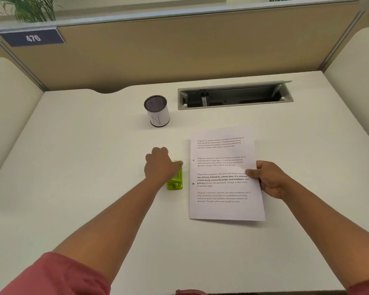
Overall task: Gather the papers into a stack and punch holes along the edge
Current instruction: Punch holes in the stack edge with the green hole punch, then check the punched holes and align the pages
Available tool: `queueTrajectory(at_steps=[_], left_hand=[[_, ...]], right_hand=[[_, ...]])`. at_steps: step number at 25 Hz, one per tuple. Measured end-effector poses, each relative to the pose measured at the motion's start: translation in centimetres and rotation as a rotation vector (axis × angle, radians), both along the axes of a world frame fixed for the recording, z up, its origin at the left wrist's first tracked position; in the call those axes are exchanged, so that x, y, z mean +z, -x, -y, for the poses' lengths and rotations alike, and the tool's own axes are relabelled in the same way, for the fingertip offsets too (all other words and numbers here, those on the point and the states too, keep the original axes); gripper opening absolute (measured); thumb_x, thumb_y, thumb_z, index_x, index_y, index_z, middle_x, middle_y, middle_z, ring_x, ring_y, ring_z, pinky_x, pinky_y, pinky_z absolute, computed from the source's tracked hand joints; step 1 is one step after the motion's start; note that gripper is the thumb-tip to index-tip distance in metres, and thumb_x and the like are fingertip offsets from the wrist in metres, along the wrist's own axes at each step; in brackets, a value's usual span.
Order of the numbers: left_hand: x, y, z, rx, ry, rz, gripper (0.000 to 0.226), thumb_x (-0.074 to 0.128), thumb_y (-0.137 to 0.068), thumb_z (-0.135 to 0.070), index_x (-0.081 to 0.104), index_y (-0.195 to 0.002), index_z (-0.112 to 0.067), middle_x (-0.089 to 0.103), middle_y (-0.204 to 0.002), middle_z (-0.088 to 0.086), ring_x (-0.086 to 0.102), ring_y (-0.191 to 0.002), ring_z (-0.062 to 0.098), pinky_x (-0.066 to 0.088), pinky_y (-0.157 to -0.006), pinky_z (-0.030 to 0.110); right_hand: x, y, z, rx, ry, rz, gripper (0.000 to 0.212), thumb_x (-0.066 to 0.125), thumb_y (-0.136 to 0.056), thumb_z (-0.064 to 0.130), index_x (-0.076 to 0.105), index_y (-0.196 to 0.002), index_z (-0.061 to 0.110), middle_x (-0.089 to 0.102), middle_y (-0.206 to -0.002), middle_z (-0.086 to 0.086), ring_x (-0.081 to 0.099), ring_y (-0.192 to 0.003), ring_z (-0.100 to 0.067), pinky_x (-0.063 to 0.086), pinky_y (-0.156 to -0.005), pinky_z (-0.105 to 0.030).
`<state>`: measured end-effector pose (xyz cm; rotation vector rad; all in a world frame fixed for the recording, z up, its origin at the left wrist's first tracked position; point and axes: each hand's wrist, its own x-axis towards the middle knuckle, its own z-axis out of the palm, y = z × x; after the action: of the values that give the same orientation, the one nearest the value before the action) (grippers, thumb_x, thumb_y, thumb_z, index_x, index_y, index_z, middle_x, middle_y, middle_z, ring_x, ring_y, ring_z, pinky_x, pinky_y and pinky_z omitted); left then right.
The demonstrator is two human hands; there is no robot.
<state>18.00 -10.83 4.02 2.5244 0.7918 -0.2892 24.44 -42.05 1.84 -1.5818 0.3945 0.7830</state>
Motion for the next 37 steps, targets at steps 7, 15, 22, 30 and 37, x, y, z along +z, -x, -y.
queueTrajectory(at_steps=[7, 15, 22, 30, 37], left_hand=[[-0.3, -0.8, 5.3, 0.139, 0.902, 0.123, 0.099, 0.078, -0.088, -0.032, 0.012, -0.16, -0.019, 0.049, -0.15, 0.002, 0.052, -0.13, 0.021, 0.041, -0.111, 0.045], [0.7, -2.0, 8.4, 0.102, 1.283, 0.16, 0.036, 0.061, -0.097, -0.002, 0.058, -0.132, -0.007, 0.07, -0.127, 0.016, 0.068, -0.114, 0.036, 0.057, -0.095, 0.05], [3.2, -2.1, 10.8, -0.064, 1.033, 0.496, 0.019, 0.06, -0.1, -0.008, 0.071, -0.109, -0.019, 0.078, -0.106, -0.002, 0.074, -0.099, 0.021, 0.059, -0.082, 0.033], [2.3, -1.2, 12.4, -0.109, 0.934, 0.574, 0.033, 0.057, -0.101, -0.006, 0.071, -0.102, -0.036, 0.076, -0.096, -0.023, 0.07, -0.094, 0.005, 0.055, -0.083, 0.023], [1.5, -1.2, 12.6, -0.129, 0.967, 0.589, 0.028, 0.056, -0.102, -0.005, 0.07, -0.111, -0.027, 0.075, -0.108, -0.01, 0.069, -0.101, 0.016, 0.056, -0.085, 0.024]], right_hand=[[1.6, 0.6, 2.8, -0.057, -0.074, 0.047, 0.025, 0.058, -0.096, -0.005, 0.065, -0.119, 0.0, 0.074, -0.116, -0.016, 0.071, -0.106, -0.038, 0.055, -0.095, -0.054], [4.6, 2.1, 4.5, -0.087, -0.118, 0.241, 0.024, 0.058, -0.097, 0.0, 0.067, -0.119, 0.005, 0.075, -0.114, -0.014, 0.073, -0.102, -0.032, 0.058, -0.091, -0.05], [6.5, 3.1, 4.7, -0.233, -0.14, 0.516, 0.022, 0.061, -0.095, -0.002, 0.072, -0.11, 0.01, 0.078, -0.107, -0.006, 0.074, -0.1, -0.027, 0.058, -0.091, -0.045], [5.7, 4.9, 4.1, -0.224, -0.067, 0.616, 0.033, 0.059, -0.094, -0.006, 0.072, -0.106, 0.022, 0.079, -0.103, 0.008, 0.074, -0.099, -0.015, 0.059, -0.088, -0.031], [5.6, 5.6, 4.1, -0.221, -0.035, 0.647, 0.039, 0.055, -0.096, -0.008, 0.071, -0.103, 0.027, 0.078, -0.096, 0.018, 0.073, -0.095, -0.007, 0.058, -0.083, -0.022]])
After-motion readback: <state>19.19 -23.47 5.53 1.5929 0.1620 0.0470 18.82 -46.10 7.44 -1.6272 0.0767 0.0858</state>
